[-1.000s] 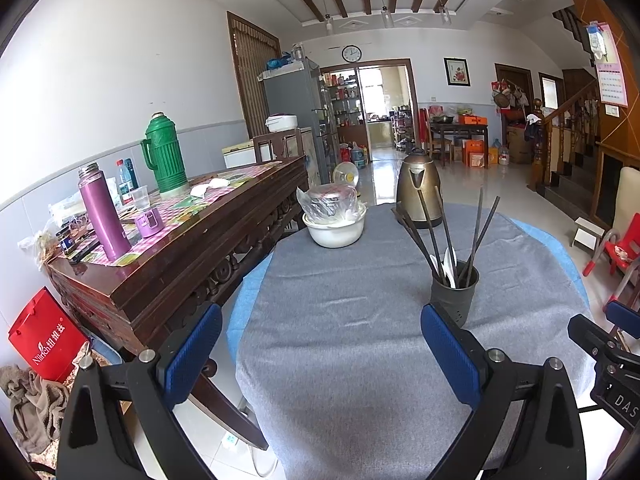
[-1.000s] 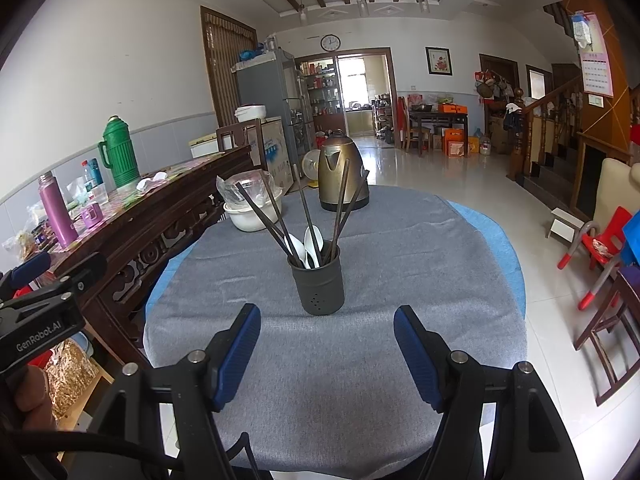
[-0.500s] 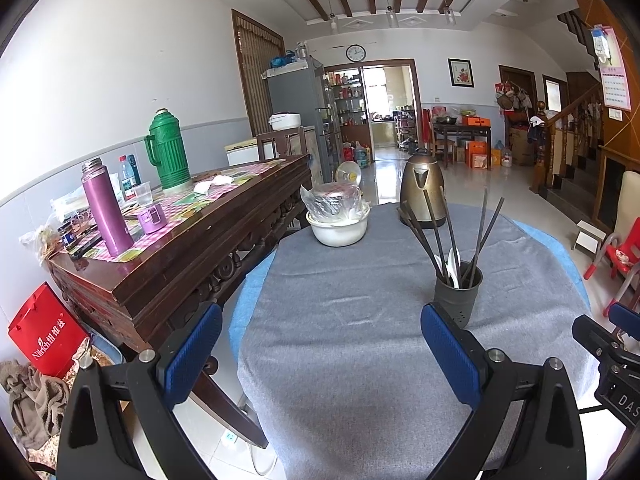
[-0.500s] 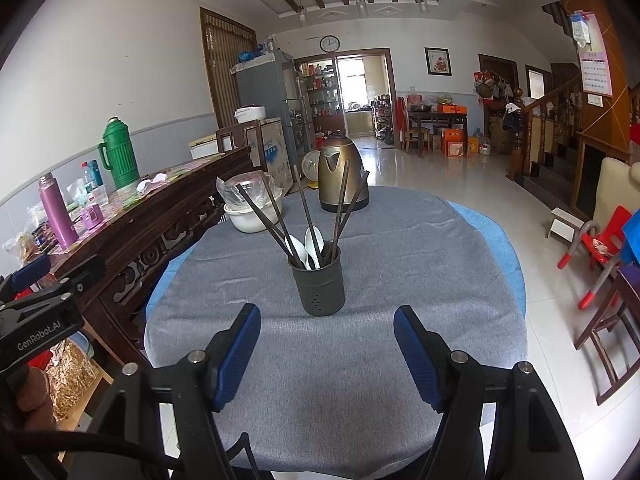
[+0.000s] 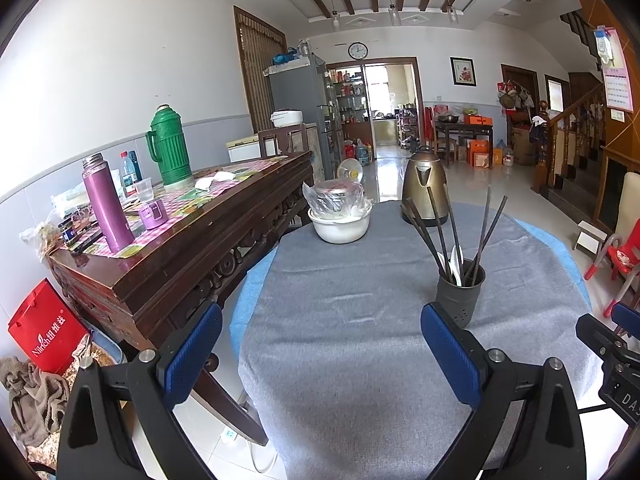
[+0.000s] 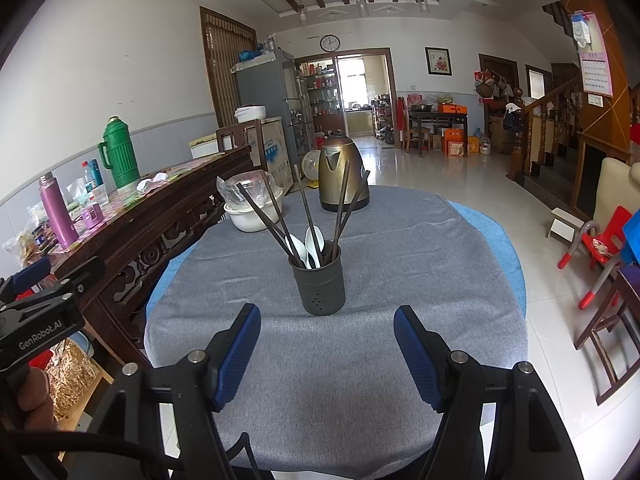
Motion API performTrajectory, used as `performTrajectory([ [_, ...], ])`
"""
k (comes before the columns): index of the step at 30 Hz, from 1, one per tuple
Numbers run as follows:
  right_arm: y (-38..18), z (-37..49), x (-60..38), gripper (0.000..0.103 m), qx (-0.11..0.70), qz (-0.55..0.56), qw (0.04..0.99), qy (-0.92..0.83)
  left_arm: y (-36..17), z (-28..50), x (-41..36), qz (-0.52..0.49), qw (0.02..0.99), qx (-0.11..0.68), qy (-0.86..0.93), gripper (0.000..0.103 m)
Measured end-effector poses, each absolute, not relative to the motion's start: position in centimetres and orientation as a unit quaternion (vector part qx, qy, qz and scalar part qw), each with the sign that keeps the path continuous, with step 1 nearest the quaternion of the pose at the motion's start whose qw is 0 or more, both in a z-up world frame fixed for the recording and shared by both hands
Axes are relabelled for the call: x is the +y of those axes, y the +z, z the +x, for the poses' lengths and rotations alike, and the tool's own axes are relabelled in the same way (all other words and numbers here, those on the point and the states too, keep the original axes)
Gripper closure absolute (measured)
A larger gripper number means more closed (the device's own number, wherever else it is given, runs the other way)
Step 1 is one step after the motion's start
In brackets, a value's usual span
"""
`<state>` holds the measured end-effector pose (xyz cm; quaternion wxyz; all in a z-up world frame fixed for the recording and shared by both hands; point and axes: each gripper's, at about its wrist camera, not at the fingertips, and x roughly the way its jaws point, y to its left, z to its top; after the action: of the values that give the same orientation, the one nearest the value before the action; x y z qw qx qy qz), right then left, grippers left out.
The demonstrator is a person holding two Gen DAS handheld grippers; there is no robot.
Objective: Organize utensils
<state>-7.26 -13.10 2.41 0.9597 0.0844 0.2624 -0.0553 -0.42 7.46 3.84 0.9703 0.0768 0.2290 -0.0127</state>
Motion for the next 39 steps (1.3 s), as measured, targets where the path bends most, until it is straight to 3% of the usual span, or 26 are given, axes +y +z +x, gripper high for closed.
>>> performTrajectory([
  [39,2.2,-4.5,-15.2,0.03,0.283,0.097,0.951,-0.077,3.2,3.2,7.4,0.071,0.966,0.248,-0.01,0.004],
])
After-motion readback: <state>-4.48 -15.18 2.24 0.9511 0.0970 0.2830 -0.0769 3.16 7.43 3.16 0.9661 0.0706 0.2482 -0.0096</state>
